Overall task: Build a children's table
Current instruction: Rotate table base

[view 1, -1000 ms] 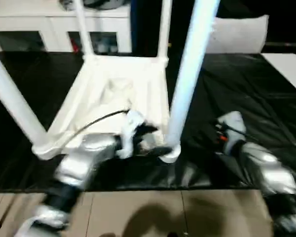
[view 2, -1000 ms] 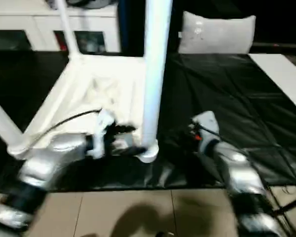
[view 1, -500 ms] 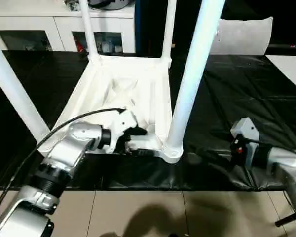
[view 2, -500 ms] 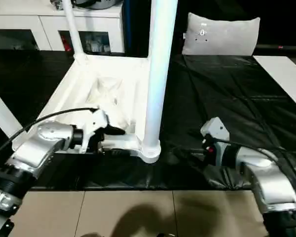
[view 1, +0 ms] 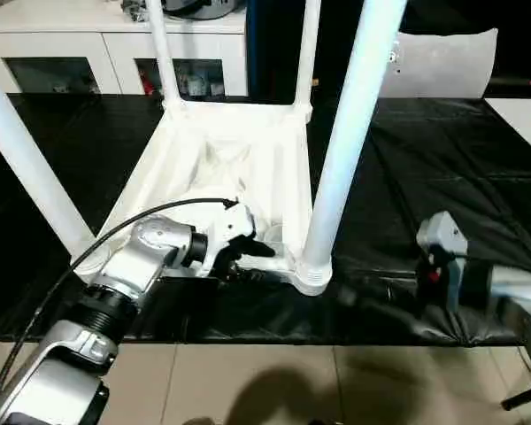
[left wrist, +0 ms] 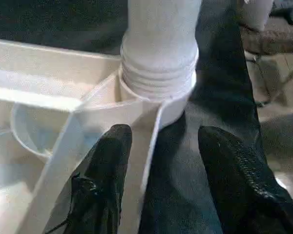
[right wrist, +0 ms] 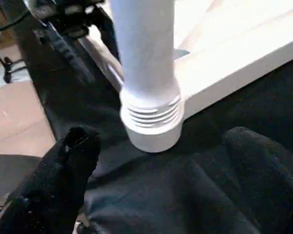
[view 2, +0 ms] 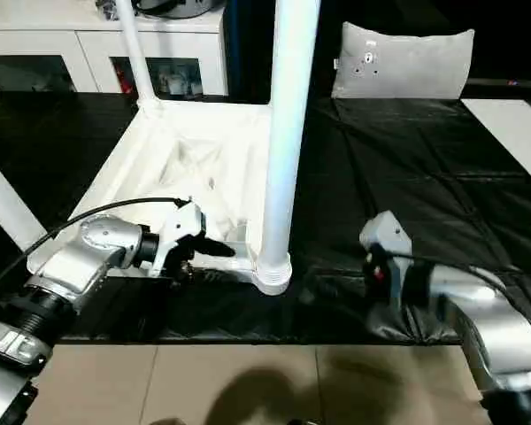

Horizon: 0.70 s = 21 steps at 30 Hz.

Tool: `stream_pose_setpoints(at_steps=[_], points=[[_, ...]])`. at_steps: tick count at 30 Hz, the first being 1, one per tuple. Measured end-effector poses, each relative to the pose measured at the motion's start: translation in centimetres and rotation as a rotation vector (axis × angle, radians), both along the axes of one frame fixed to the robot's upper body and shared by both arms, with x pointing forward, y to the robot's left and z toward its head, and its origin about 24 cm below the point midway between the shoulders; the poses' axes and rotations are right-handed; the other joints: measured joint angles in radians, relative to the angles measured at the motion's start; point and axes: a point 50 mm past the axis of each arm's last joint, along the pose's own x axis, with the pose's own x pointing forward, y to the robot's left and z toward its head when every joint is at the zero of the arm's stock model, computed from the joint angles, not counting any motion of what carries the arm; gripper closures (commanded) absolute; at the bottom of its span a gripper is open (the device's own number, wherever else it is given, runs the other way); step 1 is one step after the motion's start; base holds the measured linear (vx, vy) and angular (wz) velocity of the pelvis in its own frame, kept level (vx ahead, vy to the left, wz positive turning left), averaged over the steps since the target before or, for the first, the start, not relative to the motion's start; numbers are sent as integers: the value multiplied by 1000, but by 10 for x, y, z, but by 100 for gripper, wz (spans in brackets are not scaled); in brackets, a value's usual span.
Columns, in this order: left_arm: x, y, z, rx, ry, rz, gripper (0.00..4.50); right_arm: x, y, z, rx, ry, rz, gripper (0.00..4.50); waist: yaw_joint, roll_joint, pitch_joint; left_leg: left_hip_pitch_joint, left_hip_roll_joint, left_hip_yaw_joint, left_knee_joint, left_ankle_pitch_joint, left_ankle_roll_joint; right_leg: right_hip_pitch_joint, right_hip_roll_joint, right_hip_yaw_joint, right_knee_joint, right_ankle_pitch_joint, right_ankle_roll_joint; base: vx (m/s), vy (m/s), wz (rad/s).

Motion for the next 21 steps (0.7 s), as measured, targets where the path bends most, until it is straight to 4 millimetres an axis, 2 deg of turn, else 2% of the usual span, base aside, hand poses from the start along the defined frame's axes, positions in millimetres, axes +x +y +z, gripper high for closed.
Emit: stream_pose_setpoints(at_steps=[3,5,9,10,15,19,20,21], points=[[-1,-1,-1,7,7,-24,241,-1,1,1,6,4,2,0,0,0,0,0,0,-1,0,0,0,1,0,-1,-1,0,0,0,0,0],[0,-3,0,3,2,-29,277,-1,1,1,5,8,1,0,0,0,0,0,0,-1,0,0,0,1,0,-1,-2,0,0,0,0,0],[4,-5,1,7,-15,-33,287,-1,1,1,6,10,1,0,1,1,0,0,0,-1,0,-1,1,2,0,-1,-3,0,1,0,0,0],[4,-5,0,7,-18,-35,313,-1,0,1,5,12,0,0,0,1,0,-1,0,-1,0,-1,1,2,0,-2,-4,0,1,0,0,0],[5,-11,-5,-13,-9,-50,338,-6,1,2,3,19,5,0,0,2,-1,-2,0,-1,0,-1,2,2,0,-2,-5,0,1,0,0,0],[6,-10,-6,-14,-16,-51,372,-8,0,-1,1,28,-5,0,-2,6,-2,-2,0,-1,0,-2,3,2,0,-2,-6,0,1,0,0,0],[7,-9,-8,-7,-22,-49,397,-8,0,-2,1,31,-6,0,-2,7,-2,-2,0,-1,0,-2,3,2,0,-2,-6,0,1,0,0,0],[8,-8,-8,-1,-28,-51,397,-8,0,-2,1,31,-7,0,-3,7,-3,-1,0,-1,0,-2,3,2,0,-2,-6,0,1,0,0,0]])
